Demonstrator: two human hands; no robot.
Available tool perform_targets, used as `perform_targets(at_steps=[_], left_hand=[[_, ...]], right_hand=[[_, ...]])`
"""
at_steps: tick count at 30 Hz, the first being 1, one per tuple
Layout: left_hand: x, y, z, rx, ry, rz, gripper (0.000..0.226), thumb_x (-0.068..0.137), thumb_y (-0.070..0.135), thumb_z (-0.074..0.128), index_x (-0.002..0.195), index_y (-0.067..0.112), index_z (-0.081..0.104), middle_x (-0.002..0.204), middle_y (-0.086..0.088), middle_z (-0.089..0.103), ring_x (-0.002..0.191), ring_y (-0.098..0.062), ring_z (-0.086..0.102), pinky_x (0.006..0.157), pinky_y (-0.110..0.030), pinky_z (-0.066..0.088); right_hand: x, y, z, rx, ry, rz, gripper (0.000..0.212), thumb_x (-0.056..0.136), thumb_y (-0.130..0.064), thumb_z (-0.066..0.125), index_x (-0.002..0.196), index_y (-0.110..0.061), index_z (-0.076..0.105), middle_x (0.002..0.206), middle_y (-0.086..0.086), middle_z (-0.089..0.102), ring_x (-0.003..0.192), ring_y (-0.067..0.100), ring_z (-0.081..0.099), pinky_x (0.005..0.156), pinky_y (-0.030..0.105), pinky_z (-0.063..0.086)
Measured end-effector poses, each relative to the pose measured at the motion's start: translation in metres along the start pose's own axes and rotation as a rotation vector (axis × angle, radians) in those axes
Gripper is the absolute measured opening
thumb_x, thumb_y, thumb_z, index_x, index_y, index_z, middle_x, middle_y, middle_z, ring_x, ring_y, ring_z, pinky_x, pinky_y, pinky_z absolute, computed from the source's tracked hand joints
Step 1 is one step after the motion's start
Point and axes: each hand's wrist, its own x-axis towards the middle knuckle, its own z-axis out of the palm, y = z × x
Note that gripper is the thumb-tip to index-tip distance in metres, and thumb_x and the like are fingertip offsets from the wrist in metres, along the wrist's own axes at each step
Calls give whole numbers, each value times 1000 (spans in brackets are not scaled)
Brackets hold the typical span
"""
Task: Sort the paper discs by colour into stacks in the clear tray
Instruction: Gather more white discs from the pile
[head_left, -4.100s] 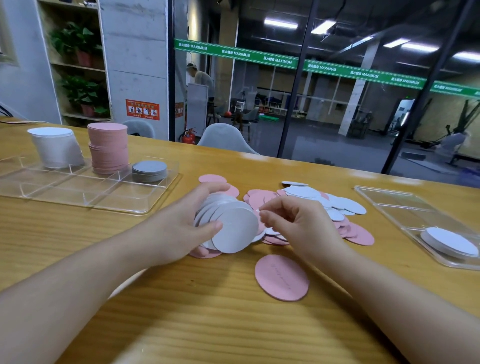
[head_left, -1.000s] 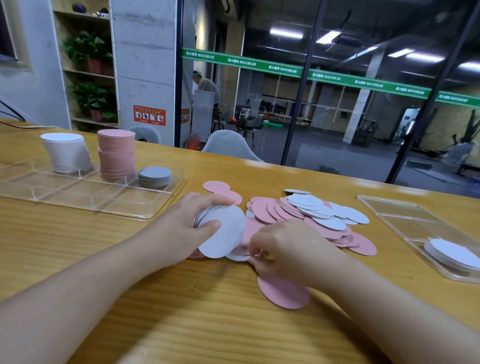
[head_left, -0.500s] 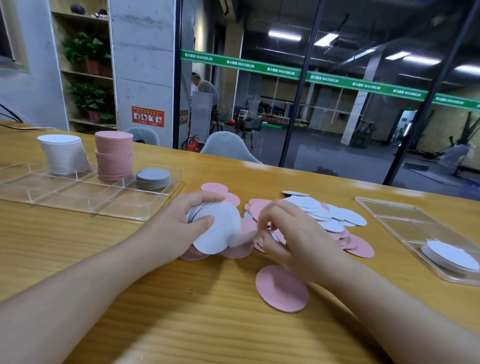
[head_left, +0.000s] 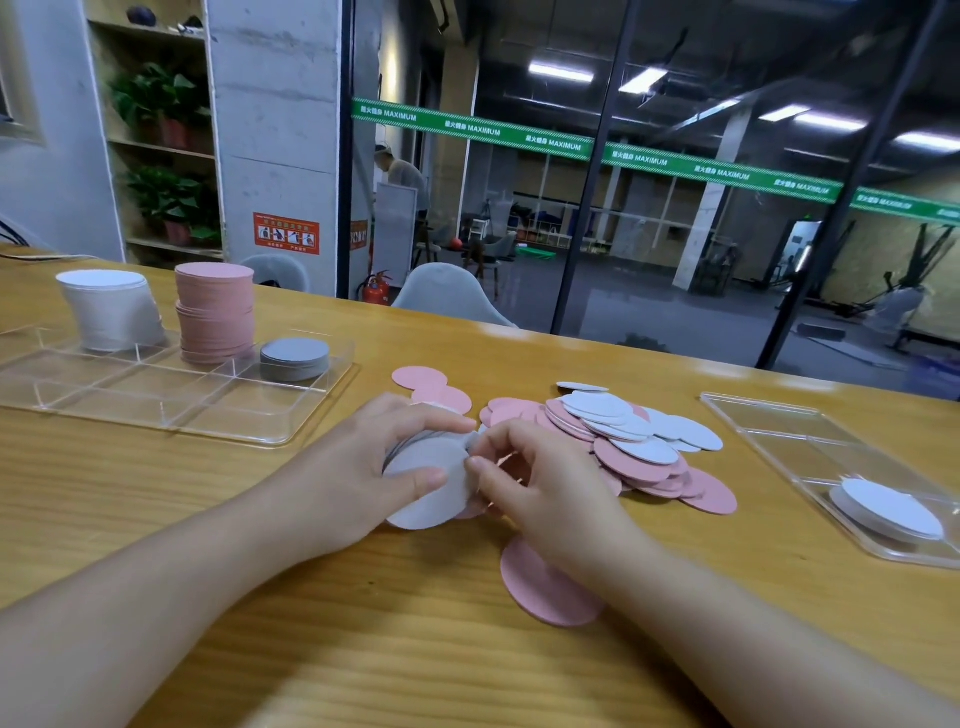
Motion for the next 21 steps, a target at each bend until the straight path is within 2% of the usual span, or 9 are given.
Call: perform_targets(at_steps=[4,6,8,12,14,15,17,18,21], left_hand=[[1,5,2,-30,107,23,45,86,18,66,106,57,56,109,25,49,107,12,46,85,-14,43],[2,7,2,-92,196,53,41,82,23,66,105,56,57,108,23,51,106,10,49,82,-11,44],[3,11,1,-202,252,50,41,83,20,65,103,56,58,109,15,52,101,5,52,69,-8,47],[12,23,9,-370,254,-15,54,86,8,63,98,60,59,109,7,51,94,-12,57,51,-25,55],[22,28,16,-346,225,8,57,87,12,63,103,66,52,116,7,51,101,-15,56,62,-28,57],[27,31,20,-287,214,33,57,88,17,63,108,68,46,121,8,50,108,-13,52,76,-24,55],[37,35,27,-157,190,64,54,90,23,60,115,64,34,130,11,42,117,-2,38,97,-7,32],[41,36,29,-128,177,54,53,92,24,58,117,60,29,131,12,37,117,4,32,96,-3,25],[51,34,32,-110,114,-2,51,94,24,52,130,49,25,129,10,32,118,4,28,97,-12,22]], right_hand=[[3,6,-8,-110,105,-56,14,90,-16,60,102,-23,58,96,-13,58,90,-1,52,77,12,41],[6,9,-15,-148,135,-25,23,93,-19,55,116,-20,54,111,-12,56,101,-4,48,85,8,38],[10,8,-21,-74,132,38,28,96,-20,49,124,-22,50,121,-12,55,110,-4,48,91,8,38],[12,4,-32,199,68,113,33,100,-32,38,131,-29,46,130,-14,54,122,-2,46,103,17,36],[13,5,-29,281,18,147,44,95,-52,37,135,-35,43,136,-18,48,127,0,42,111,29,31],[13,6,-27,326,-14,168,57,88,-64,38,138,-37,38,140,-20,43,131,0,38,113,32,29],[14,10,-21,439,-57,205,80,73,-77,40,144,-41,27,148,-20,33,136,1,31,116,37,23],[14,12,-21,493,-66,216,85,70,-78,43,145,-41,24,150,-19,29,137,1,29,117,37,22],[14,16,-31,606,-74,237,73,80,-64,46,146,-35,29,148,-17,35,132,0,37,114,33,29]])
